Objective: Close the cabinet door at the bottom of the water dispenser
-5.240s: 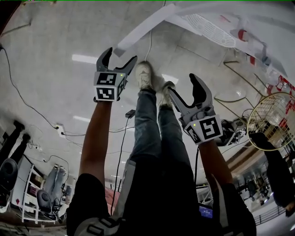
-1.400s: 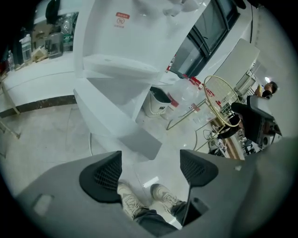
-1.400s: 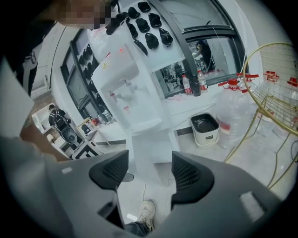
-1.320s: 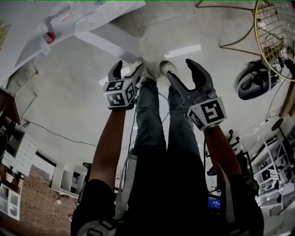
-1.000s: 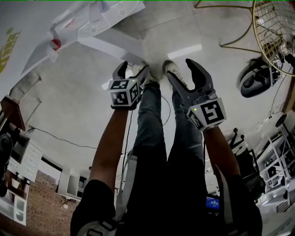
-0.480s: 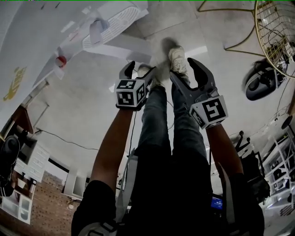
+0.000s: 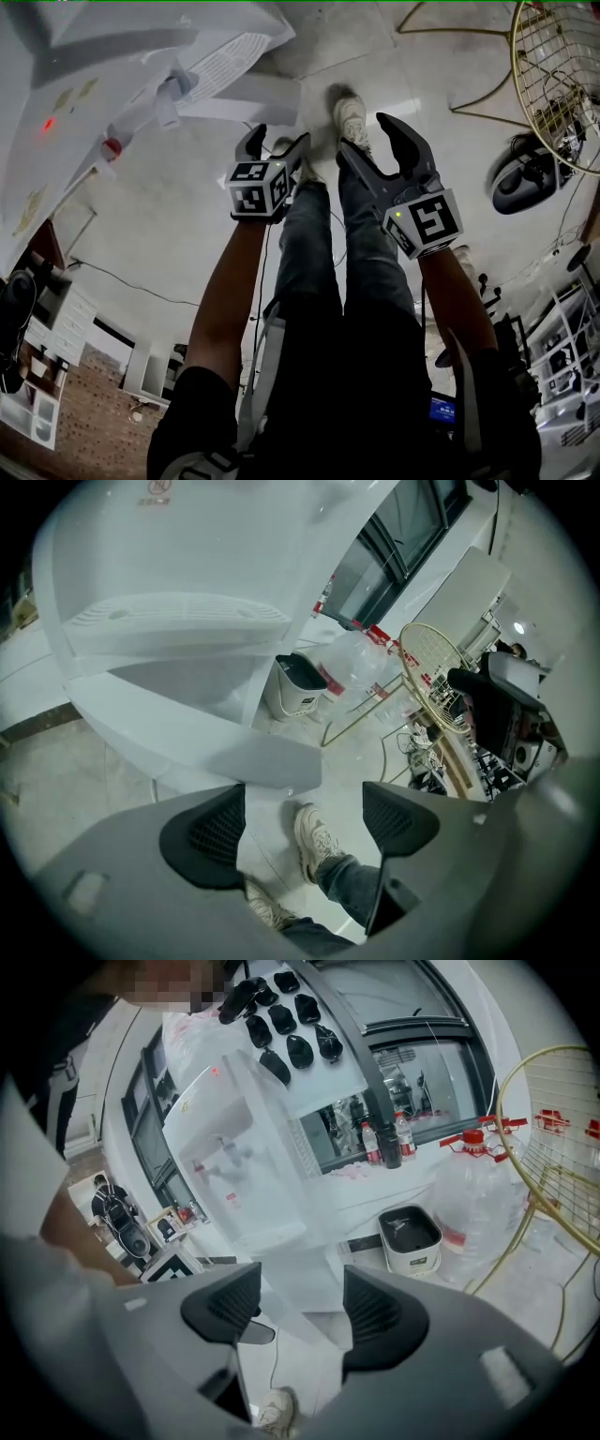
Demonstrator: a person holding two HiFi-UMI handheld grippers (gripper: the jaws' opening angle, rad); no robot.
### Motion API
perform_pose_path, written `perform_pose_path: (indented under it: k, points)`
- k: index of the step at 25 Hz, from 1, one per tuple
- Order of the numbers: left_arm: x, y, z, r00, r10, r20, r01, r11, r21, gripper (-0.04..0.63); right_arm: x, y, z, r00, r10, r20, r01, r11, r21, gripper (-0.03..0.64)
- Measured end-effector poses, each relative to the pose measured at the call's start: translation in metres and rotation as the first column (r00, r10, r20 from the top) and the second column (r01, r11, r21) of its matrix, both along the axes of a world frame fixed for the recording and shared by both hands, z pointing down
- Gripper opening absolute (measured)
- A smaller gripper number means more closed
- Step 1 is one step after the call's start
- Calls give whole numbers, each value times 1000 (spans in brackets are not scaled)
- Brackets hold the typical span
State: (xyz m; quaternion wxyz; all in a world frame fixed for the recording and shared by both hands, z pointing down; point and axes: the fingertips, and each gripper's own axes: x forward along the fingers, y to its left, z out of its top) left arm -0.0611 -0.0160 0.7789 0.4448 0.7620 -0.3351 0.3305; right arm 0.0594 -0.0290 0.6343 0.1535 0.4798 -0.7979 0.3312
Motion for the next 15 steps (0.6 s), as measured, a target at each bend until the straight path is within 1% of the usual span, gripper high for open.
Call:
perform_pose_path:
  k: [4, 9, 15]
  points:
    - [10, -10, 1, 1000, -12, 13, 12, 1000, 2, 403, 17, -8, -1, 1000, 3, 0, -3, 1000, 26, 273]
    - [17, -21, 2, 1000, -9, 26, 9, 1000, 4, 403, 29, -19, -4, 1000, 16, 6, -16, 999, 29, 272]
    - [22, -39, -2, 999, -37, 29, 37, 999, 0, 405, 41, -22, -2, 1000, 28, 6, -28, 1000, 6, 270]
